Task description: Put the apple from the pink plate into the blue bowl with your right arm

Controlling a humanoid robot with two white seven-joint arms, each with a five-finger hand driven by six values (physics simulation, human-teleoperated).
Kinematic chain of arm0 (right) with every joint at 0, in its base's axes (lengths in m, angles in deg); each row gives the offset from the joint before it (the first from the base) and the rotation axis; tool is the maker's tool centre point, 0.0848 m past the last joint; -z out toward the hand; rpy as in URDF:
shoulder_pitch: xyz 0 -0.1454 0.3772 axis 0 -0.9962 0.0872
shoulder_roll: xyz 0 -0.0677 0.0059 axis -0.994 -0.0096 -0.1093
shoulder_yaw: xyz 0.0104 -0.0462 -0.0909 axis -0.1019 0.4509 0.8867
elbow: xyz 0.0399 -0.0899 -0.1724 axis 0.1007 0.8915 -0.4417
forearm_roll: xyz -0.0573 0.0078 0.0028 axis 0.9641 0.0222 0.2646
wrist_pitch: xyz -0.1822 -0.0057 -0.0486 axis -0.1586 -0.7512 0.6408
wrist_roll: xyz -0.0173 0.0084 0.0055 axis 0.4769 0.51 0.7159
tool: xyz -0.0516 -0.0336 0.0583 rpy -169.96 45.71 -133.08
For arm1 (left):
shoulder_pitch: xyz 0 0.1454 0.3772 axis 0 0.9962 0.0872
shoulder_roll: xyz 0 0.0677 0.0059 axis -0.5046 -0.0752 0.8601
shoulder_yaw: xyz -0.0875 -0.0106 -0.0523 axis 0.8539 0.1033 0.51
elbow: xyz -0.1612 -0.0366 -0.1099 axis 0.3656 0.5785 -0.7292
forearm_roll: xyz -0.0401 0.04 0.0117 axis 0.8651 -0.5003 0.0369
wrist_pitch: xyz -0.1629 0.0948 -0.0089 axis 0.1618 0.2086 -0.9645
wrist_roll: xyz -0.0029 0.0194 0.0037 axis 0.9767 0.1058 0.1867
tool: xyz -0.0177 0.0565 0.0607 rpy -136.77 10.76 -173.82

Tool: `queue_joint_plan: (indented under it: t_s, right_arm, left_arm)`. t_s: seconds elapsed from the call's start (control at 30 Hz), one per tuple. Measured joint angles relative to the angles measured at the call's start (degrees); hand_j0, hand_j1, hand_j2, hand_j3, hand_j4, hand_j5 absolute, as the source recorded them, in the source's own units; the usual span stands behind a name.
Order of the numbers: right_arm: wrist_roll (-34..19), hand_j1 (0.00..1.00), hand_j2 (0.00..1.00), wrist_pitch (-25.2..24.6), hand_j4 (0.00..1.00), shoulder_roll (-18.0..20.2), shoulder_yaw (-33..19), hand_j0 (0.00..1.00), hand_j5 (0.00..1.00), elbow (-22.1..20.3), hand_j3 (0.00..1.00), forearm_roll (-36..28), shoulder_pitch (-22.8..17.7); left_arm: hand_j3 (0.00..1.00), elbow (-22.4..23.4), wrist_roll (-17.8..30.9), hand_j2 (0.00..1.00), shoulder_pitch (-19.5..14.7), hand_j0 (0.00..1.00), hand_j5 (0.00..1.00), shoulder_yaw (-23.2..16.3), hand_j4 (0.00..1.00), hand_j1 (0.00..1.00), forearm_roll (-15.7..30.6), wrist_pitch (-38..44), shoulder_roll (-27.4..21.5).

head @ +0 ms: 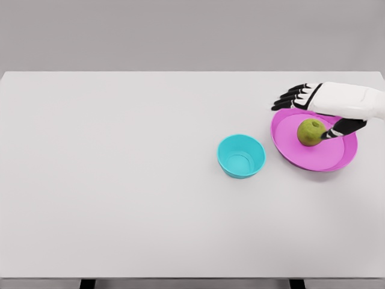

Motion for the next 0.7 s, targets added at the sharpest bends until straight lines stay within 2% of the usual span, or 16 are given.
queue_joint_plan:
  t_s: [0.17,0.27,0.4,0.57,0.7]
  right_arm:
    - [0.0,1.0,1.0,-2.48,1.0,-0.33,0.65,1.0,1.0,5.78,1.0,0.56,0.35]
    - [0.01,1.0,1.0,-7.16,1.0,-2.3,3.13,1.0,1.0,9.61,1.0,0.77,2.46]
    - [0.0,1.0,1.0,-12.21,1.0,-3.89,6.43,1.0,1.0,12.69,1.0,2.24,3.08]
    - [0.0,1.0,1.0,-12.44,1.0,-4.41,7.77,1.0,1.0,17.72,1.0,5.08,3.43]
    - [0.0,1.0,1.0,-12.63,1.0,-6.18,8.0,1.0,1.0,17.82,1.0,6.01,4.31]
  left_arm:
    - [1.0,0.0,0.0,1.0,0.0,1.0,1.0,0.0,1.0,1.0,0.0,0.0,0.0]
    - [1.0,0.0,0.0,1.0,0.0,1.0,1.0,0.0,1.0,1.0,0.0,0.0,0.0]
    - [1.0,0.0,0.0,1.0,0.0,1.0,1.0,0.0,1.0,1.0,0.0,0.0,0.0]
    - [1.0,0.0,0.0,1.0,0.0,1.0,1.0,-0.01,1.0,1.0,0.0,0.0,0.0]
    - [1.0,0.0,0.0,1.0,0.0,1.0,1.0,-0.01,1.0,1.0,0.0,0.0,0.0]
